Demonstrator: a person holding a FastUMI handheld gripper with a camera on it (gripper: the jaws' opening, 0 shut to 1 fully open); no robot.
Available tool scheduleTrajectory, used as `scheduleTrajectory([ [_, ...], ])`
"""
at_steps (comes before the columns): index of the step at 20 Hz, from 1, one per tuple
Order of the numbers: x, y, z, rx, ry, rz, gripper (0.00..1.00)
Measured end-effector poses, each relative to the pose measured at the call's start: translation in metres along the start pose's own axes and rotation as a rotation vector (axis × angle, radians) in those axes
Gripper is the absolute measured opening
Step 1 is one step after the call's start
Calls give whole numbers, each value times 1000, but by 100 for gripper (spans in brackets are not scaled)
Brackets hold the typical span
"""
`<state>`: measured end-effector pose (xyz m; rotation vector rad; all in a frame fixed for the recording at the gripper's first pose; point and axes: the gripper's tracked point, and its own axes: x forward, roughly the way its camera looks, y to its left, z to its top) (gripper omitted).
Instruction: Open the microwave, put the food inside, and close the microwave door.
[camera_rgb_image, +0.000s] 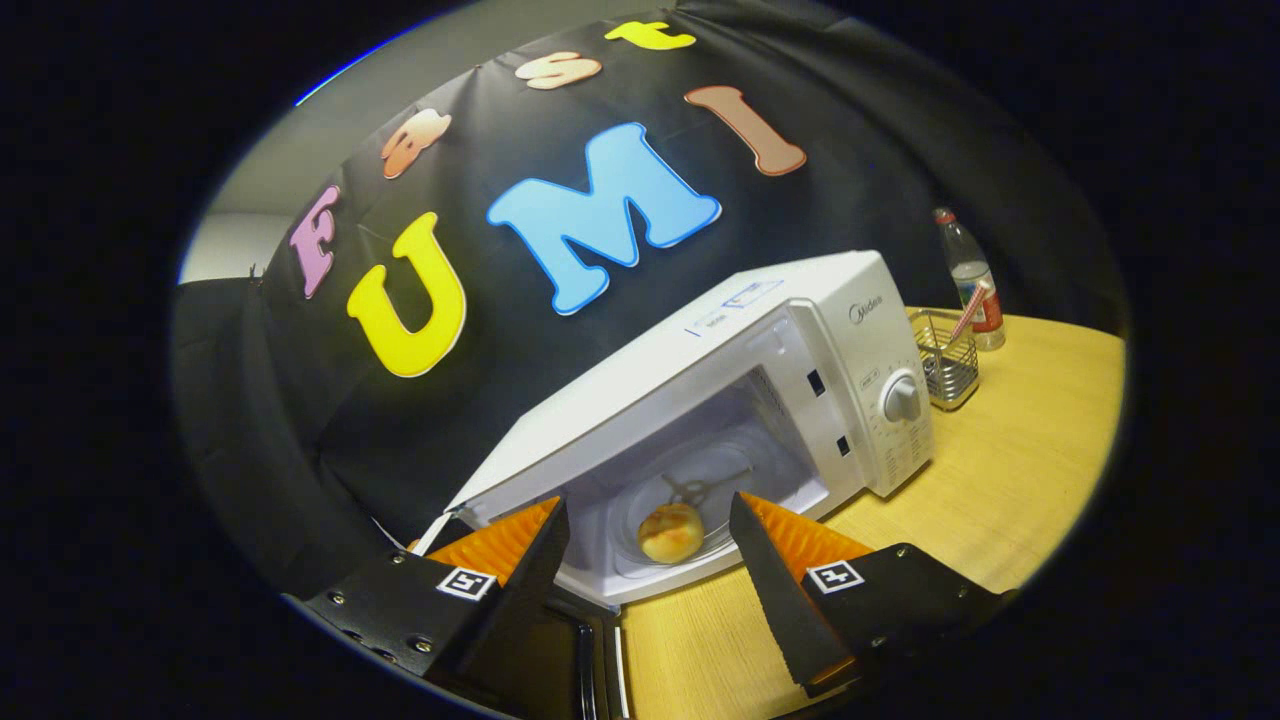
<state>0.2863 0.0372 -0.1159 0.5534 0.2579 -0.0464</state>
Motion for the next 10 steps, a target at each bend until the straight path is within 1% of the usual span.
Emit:
scheduleTrajectory([
  [4,-54,11,14,-98,-35,28,97],
  [10,-129,40,14,-236,-72,79,97],
])
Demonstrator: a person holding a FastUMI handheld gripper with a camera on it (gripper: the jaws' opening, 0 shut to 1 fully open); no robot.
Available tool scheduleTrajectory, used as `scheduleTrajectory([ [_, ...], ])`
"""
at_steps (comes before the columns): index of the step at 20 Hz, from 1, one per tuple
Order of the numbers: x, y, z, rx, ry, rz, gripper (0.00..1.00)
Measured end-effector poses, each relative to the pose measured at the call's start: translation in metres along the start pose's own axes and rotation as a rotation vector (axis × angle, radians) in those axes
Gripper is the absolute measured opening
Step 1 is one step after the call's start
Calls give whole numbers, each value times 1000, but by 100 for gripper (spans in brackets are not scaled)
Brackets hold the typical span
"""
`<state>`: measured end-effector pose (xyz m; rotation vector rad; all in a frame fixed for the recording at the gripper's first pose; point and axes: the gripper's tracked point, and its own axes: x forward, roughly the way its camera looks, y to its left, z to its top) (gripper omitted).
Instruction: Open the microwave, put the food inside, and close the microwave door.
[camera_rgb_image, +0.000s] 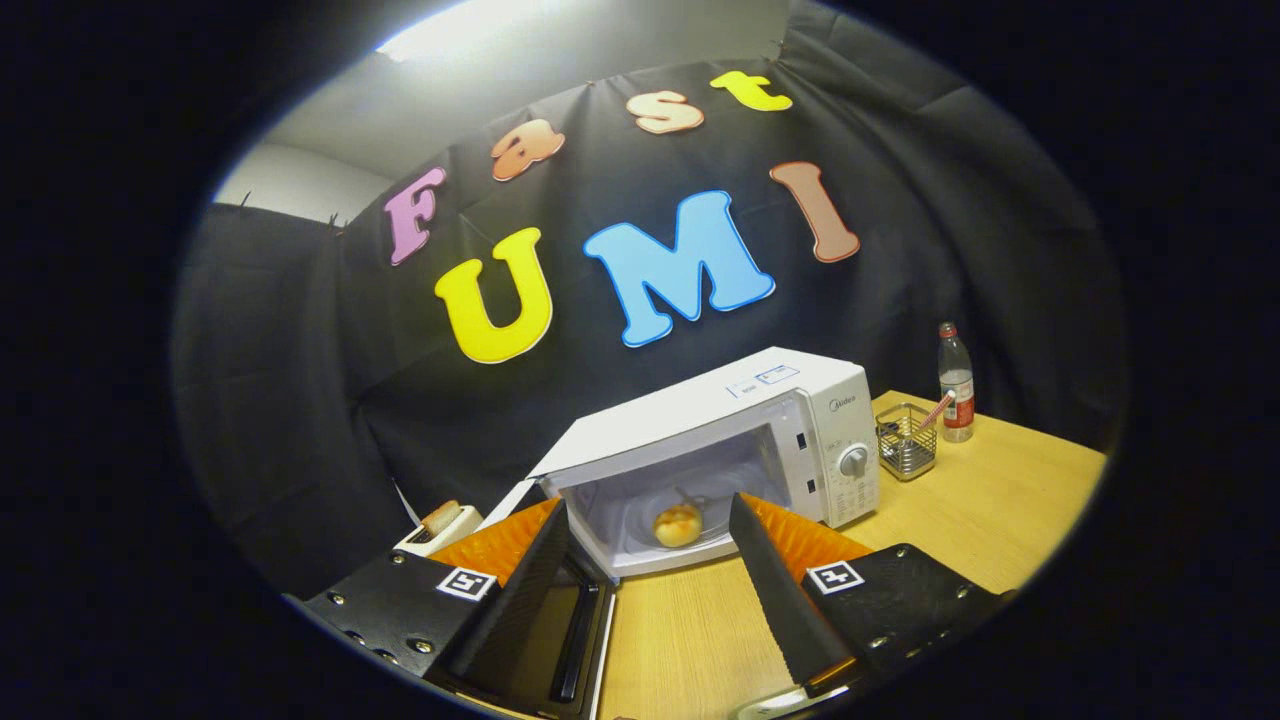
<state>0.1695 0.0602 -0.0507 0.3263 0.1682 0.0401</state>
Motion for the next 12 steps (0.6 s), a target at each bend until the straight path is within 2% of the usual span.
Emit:
scheduleTrajectory([
  [12,-88,75,-21,-158,0,140,97],
])
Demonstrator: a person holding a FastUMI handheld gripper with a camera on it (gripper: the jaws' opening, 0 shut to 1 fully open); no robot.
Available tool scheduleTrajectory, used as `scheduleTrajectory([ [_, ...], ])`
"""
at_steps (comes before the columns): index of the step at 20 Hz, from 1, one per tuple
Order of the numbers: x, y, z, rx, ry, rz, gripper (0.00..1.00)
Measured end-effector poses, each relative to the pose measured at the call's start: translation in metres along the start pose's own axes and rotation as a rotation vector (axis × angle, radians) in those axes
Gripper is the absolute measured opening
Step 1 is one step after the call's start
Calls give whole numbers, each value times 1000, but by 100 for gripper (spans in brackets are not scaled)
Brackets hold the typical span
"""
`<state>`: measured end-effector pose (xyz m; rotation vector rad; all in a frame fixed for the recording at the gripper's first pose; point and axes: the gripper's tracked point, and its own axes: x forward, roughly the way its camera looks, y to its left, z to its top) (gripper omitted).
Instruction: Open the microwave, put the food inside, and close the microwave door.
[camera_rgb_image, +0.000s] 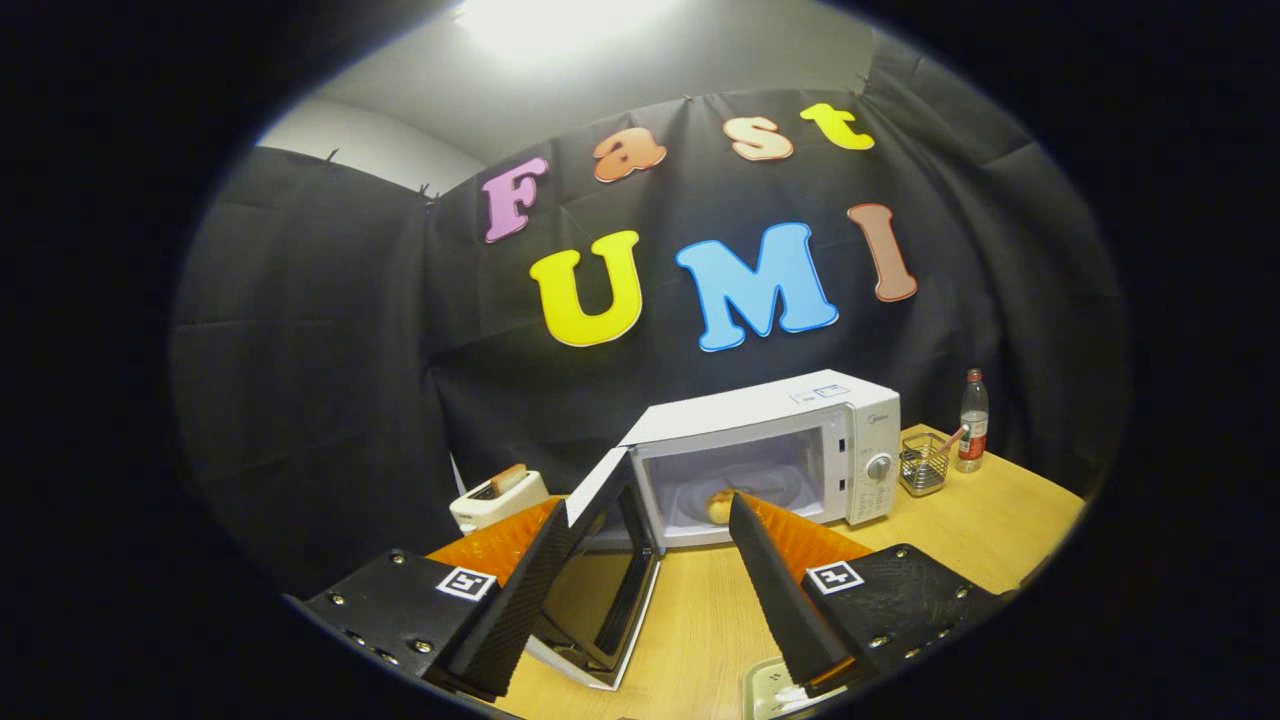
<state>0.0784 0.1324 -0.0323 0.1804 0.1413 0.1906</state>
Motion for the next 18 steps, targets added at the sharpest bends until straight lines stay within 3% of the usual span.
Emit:
scheduleTrajectory([
  [18,-23,134,-69,-210,80,312,97],
])
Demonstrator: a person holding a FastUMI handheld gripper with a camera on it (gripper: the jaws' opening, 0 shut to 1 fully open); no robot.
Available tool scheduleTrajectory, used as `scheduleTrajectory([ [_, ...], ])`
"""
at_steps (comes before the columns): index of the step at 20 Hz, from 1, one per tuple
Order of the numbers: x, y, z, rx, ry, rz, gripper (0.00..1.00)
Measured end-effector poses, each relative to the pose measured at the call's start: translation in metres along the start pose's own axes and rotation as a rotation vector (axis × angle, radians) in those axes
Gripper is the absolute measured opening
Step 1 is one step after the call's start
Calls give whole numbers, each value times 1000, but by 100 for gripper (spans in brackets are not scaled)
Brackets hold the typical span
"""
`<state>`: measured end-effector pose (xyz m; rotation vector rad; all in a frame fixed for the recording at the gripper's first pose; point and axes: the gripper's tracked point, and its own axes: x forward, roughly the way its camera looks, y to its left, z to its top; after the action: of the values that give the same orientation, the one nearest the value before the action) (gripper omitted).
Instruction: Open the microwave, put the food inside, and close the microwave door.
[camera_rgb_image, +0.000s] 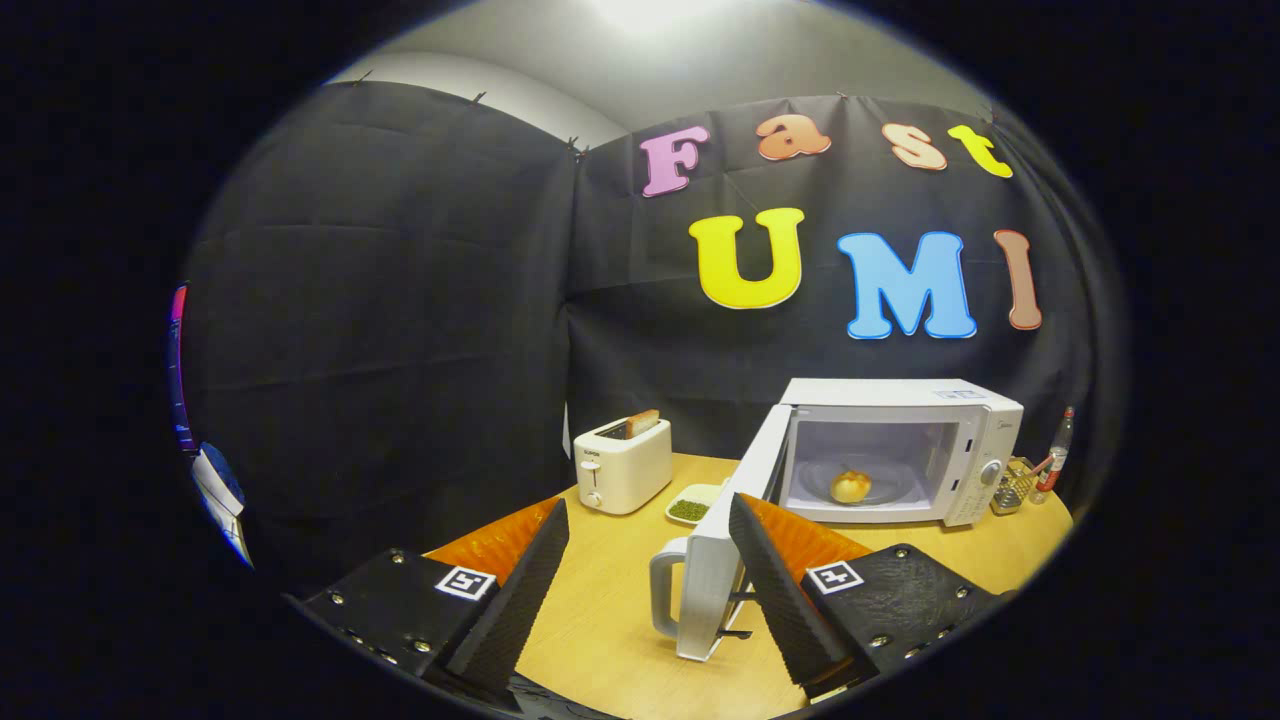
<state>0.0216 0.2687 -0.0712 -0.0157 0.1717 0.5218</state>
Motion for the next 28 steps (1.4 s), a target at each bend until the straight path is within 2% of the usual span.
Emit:
scheduleTrajectory([
  [9,14,34,-8,-102,-10,115,97],
  [11,16,31,-17,-110,15,109,97],
  [14,25,31,-38,-83,59,111,90],
  [17,28,22,-53,-70,93,100,75],
  [18,30,20,-58,-60,104,100,59],
  [20,33,11,-64,-46,126,81,36],
  [21,34,8,-67,-37,134,84,35],
  [24,33,0,-69,-54,152,78,6],
  [28,34,-8,-75,-58,171,58,1],
])
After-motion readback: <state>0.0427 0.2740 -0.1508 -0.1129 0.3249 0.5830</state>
